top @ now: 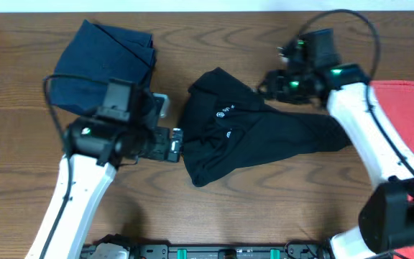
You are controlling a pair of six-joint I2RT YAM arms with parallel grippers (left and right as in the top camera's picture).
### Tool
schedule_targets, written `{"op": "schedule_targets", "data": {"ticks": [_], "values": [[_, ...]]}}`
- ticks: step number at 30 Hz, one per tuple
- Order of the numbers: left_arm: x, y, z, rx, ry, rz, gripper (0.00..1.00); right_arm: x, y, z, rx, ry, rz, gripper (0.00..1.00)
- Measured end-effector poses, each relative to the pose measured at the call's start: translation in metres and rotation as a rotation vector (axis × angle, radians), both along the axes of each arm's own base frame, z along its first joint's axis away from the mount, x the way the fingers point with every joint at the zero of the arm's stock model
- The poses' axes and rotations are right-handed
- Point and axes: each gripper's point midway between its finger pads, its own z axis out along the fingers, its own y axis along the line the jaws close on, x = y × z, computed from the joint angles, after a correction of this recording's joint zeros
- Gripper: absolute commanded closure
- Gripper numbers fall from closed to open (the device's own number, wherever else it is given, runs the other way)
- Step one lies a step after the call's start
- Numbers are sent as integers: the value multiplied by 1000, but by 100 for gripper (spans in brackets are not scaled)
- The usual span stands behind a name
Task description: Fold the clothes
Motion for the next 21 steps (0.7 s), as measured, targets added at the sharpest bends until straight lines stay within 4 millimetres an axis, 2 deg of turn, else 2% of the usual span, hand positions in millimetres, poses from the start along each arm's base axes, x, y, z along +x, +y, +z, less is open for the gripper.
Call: {"op": "schedule_targets", "data": {"ticks": [3,5,7,12,15,21], "values": [[3,-12,-20,21,65,-38,2,-11,-16,-22,-49,86,-35,43],[3,-19,-36,41,123,-61,2,-14,-20,-41,-65,122,-40,43],[2,-25,-51,60,175,-81,2,-19,-21,-65,-82,157,-41,48],[-3,-34,-77,96,267,-116,2,-33,-18,-116,-105,227,-25,48],[-6,-37,-85,108,292,-130,2,-42,-19,-132,-119,258,-19,52],[-16,-48,-110,122,319,-154,1,-44,-25,-136,-137,264,-27,54]]}}
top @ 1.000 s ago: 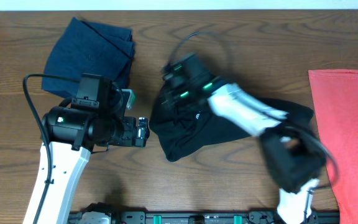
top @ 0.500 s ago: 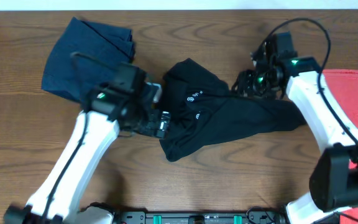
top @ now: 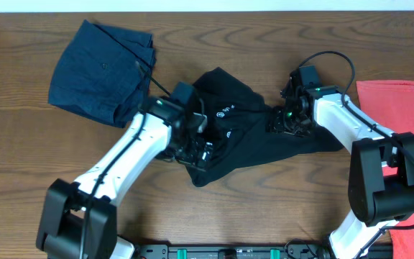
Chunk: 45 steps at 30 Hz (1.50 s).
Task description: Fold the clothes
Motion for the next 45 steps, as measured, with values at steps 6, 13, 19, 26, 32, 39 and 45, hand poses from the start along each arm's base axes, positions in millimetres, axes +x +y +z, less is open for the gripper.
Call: {"op": "schedule_targets", "data": {"ticks": [6,13,19,26,32,39,45], "values": [[-20,-7,-47,21,39,28,23,0,-16,2,1,3,-11,53],[-23,-7,-72,15,33,84,57,-3,-37,38,3,-47,-43,50],[-28,-4,-70,33,56,93,36,-12,-38,49,0,-43,-36,48],[-11,3,-60,80,-27,100,31,-19,-40,43,-5,-18,-37,46],[4,6,-61,103,-97,114,75,-26,-50,35,-25,11,-70,44],[-2,12,-60,134,-75,112,94,-39,-80,20,-48,70,-187,44],[4,25,-23,137,-77,161,94,-50,-98,9,-56,104,-256,44]]}}
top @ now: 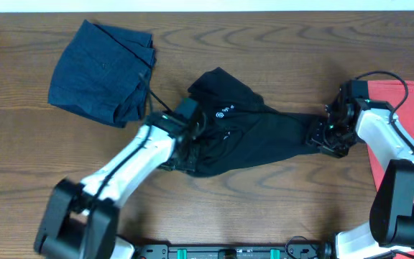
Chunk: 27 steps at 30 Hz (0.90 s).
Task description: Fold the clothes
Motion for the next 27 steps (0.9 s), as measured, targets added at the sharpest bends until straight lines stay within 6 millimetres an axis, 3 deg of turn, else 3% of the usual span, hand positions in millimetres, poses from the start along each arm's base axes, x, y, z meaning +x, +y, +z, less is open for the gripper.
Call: {"op": "schedule_targets", "data": {"ticks": [4,5,7,9,17,20,21,23,24,25,27], "values": [[30,9,60,-79,-176,71,94,-4,0,-10,-1,-4,-12,46],[35,14,77,-101,-231,92,94,-4,0,-14,-2,-11,-19,51],[38,21,99,-127,-302,117,94,-2,0,-19,-2,-29,-22,81],[37,29,117,-147,-361,138,94,-2,0,-23,-4,-41,-34,99],[25,44,166,-188,-535,163,94,7,6,-22,37,-86,-44,99],[20,46,178,-201,-580,166,94,12,8,-8,56,-132,-44,99],[18,47,180,-203,-588,167,94,14,7,-2,57,-154,-46,93],[14,49,183,-205,-594,167,94,17,4,19,60,-215,-63,50],[11,50,182,-201,-586,167,94,17,1,28,54,-237,-70,39],[6,52,179,-191,-568,169,93,15,-2,37,48,-255,-82,32],[-7,57,169,-163,-502,178,94,8,-8,48,35,-261,-106,30]]}}
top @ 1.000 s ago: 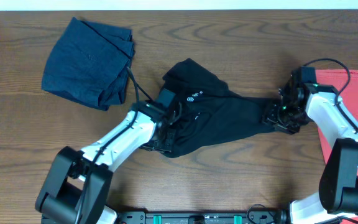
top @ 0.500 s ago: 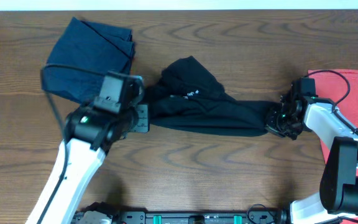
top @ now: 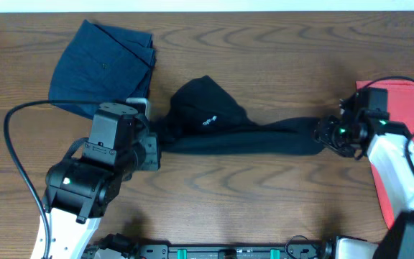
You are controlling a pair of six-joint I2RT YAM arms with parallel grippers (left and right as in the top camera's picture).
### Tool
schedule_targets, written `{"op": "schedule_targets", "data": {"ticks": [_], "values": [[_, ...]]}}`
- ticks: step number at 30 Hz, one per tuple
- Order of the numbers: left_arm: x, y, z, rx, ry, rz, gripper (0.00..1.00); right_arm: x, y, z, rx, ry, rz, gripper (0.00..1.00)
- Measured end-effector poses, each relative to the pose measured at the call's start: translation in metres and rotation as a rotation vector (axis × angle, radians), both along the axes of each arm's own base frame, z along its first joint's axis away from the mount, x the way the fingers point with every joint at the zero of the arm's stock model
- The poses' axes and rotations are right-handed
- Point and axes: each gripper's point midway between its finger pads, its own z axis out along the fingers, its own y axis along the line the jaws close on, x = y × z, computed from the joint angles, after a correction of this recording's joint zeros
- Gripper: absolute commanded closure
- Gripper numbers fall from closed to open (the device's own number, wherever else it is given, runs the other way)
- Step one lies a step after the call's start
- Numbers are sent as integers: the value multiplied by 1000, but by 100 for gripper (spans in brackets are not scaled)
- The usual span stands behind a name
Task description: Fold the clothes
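A black garment (top: 228, 133) lies drawn out into a long band across the middle of the table, bunched into a hump at its left part. My left gripper (top: 156, 142) is at the band's left end and looks shut on the cloth, though its fingers are mostly hidden under the wrist. At the right end, my right gripper (top: 323, 136) is shut on the cloth. The garment hangs taut between the two.
A folded navy garment (top: 103, 65) lies at the back left, just behind my left arm. A red garment (top: 401, 144) lies at the right edge, partly under my right arm. The brown wooden table (top: 264, 208) shows in front.
My left gripper has moved left, from the garment's lower left part to well left of it, with cloth in it. The garment is now stretched into a narrow band. The right gripper barely moved.
Both grippers first stood beside the crumpled black garment, left and upper right. Then each was down on it, at its lower left and its right side. Later the right gripper held the right end far to the right. Now the cloth is stretched between both.
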Motion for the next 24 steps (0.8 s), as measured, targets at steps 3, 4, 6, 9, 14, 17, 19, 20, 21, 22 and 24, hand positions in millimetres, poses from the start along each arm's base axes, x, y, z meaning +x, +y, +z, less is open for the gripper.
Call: {"op": "schedule_targets", "data": {"ticks": [3,4,6,9,14,17,19,20,21,22,24], "values": [[-28,10,-18,38,144,23,94,-8,-6,7,-17,10,-37,34],[-36,13,-22,49,185,30,94,-6,-7,8,-20,1,-39,39],[-49,17,-30,65,252,45,94,3,-6,11,-15,-39,-30,42],[-61,20,-42,76,316,54,94,20,3,21,13,-131,18,49],[-61,19,-53,76,340,65,94,36,49,23,68,-211,195,51],[-56,17,-52,66,320,67,94,35,94,11,101,-216,363,50],[-56,17,-52,65,319,69,94,32,125,-1,110,-220,480,49],[-56,17,-52,65,319,70,94,31,139,-7,115,-224,535,48],[-56,17,-52,65,319,70,94,31,151,-12,117,-233,581,48],[-56,17,-52,65,320,70,94,32,163,-18,118,-248,625,49],[-56,17,-52,66,322,70,94,36,181,-28,117,-286,685,48]]}}
